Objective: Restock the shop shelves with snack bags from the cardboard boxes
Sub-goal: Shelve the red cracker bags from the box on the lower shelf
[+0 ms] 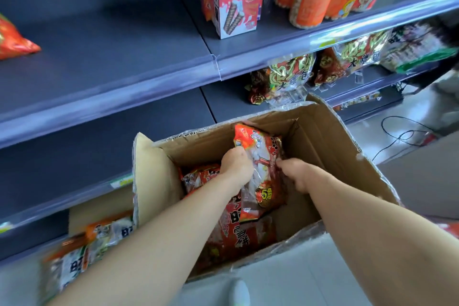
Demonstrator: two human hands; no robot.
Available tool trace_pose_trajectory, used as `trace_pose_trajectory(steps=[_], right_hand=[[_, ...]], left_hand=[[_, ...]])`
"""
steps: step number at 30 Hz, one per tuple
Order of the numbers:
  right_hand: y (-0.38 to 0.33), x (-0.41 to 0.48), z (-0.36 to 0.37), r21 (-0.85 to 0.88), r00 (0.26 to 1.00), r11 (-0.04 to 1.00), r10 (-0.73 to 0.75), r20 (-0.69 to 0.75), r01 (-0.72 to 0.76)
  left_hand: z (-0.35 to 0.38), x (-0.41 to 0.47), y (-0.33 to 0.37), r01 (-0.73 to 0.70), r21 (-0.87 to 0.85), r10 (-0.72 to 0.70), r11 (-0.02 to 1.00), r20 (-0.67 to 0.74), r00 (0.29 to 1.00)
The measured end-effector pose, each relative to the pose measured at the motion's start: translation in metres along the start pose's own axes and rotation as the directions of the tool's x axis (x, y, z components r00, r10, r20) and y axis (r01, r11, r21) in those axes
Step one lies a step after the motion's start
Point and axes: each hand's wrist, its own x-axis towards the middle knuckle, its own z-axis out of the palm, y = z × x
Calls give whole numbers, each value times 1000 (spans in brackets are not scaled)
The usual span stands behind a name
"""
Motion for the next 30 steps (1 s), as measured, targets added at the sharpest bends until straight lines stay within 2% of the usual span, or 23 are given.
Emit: trace_pose_trajectory(steps=[3, 5, 7, 11, 14, 17, 21, 23, 25, 30], right_hand=[[-7, -44, 0, 38, 998, 998, -56, -42, 58], [-10, -70, 3, 98, 995, 991, -89, -49, 93], [-10, -93, 5, 180, 995, 979, -100, 8, 97], [-13, -127, 5, 235, 993, 970, -83, 88, 60], [-34, -209, 28, 254, 983, 965, -108, 146, 68], [-52, -252, 61, 336, 950, 924, -254, 179, 183], [-91, -299, 124, 355, 898, 877, -404, 175, 325], [-115, -318, 162, 258, 883, 869, -459, 100, 423], [-134, -346, 206, 217, 844, 842, -524, 114, 493], [-173, -376, 294, 144, 769, 782, -622, 146, 606]], left_hand=[[-31, -23, 5, -43, -126, 41, 991, -22, 999], [-55, -45, 11, -97, -145, 95, 985, -18, 995], [-80, -65, 13, -155, -168, 155, 974, -11, 988], [-140, -103, 10, -241, -283, 235, 928, -56, 970], [-194, -135, 1, -324, -351, 305, 878, -110, 946], [-254, -166, -15, -412, -376, 348, 830, -227, 909], [-338, -201, -53, -484, -280, 348, 829, -419, 839], [-378, -212, -79, -483, -277, 307, 830, -495, 812], [-415, -219, -106, -453, -295, 232, 841, -560, 795], [-489, -217, -154, -377, -408, 74, 832, -591, 803]])
